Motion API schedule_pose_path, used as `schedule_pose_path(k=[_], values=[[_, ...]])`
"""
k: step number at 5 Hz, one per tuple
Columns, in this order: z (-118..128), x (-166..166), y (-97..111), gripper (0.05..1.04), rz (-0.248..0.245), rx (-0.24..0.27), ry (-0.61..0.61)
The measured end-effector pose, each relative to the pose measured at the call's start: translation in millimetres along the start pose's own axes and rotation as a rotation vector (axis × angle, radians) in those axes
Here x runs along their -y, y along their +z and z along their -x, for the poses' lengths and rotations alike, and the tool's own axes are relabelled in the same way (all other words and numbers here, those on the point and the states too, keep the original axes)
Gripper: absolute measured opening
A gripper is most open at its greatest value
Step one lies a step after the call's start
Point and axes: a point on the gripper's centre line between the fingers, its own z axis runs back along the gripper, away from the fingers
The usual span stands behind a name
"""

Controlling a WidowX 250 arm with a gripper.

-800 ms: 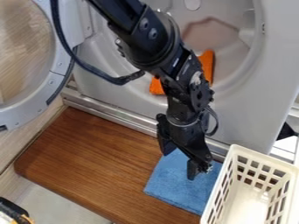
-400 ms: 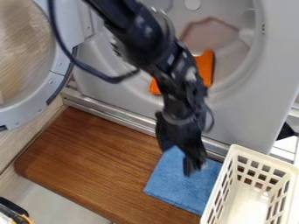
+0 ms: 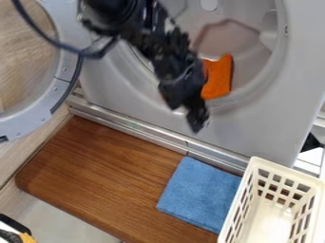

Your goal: Put yellow cloth in basket

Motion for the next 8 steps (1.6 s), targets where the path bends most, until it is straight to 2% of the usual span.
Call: schedule_pose_path(k=[1, 2, 3, 4, 5, 6, 8], values=[[-10.5, -19.6, 0.5, 0.999, -0.030, 0.059, 0.077], [-28.6, -26.8, 2.1, 0.999, -0.037, 0.127, 0.092], [-33.3, -37.8, -3.9, 0.999, -0.071, 0.109, 0.097], [-25.5, -36.6, -19.8, 0.999, -0.054, 0.066, 0.114], [-25.5, -37.9, -27.2, 1.000, -0.047, 0.041, 0.111], [-25.4, -39.2, -30.2, 0.944, -0.040, 0.015, 0.118], [-28.1, -32.9, -31.7, 0.404, -0.034, -0.003, 0.113]])
